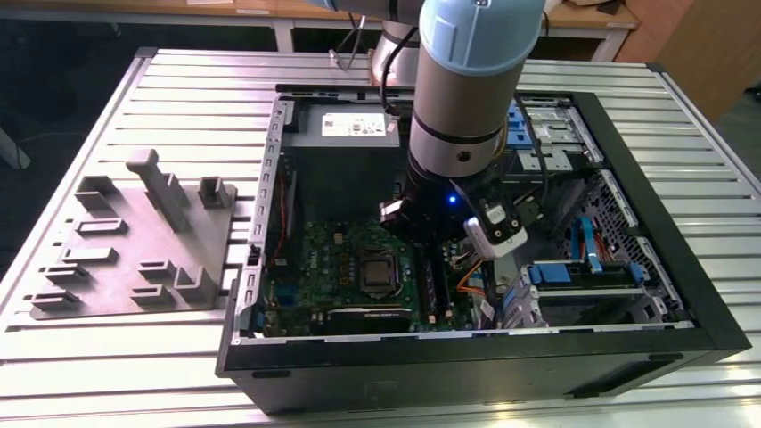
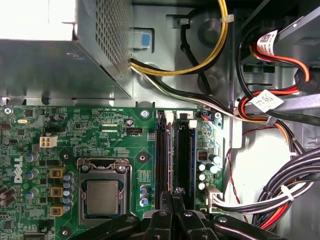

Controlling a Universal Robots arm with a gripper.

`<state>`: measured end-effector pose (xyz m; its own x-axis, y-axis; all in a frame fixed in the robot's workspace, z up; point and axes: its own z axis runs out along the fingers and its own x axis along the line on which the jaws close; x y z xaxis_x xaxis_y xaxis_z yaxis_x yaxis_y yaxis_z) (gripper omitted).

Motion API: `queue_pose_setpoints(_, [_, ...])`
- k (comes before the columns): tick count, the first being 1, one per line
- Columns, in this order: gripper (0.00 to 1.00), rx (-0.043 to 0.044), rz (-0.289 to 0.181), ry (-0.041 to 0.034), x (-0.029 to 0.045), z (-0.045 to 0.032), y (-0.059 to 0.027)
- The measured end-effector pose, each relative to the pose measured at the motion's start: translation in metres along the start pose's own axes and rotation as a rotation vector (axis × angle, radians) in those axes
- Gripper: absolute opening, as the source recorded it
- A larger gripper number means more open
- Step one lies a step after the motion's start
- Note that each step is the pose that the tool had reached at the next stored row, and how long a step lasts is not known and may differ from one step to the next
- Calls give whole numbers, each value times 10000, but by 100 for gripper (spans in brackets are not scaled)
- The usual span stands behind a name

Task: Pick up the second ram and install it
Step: 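Insert the second ram into the second slot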

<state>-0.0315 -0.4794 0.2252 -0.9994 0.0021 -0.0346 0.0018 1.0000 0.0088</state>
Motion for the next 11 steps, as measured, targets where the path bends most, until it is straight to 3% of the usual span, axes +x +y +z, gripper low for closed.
queue_pose_setpoints(11, [11,-17,1,-6,5,0,0])
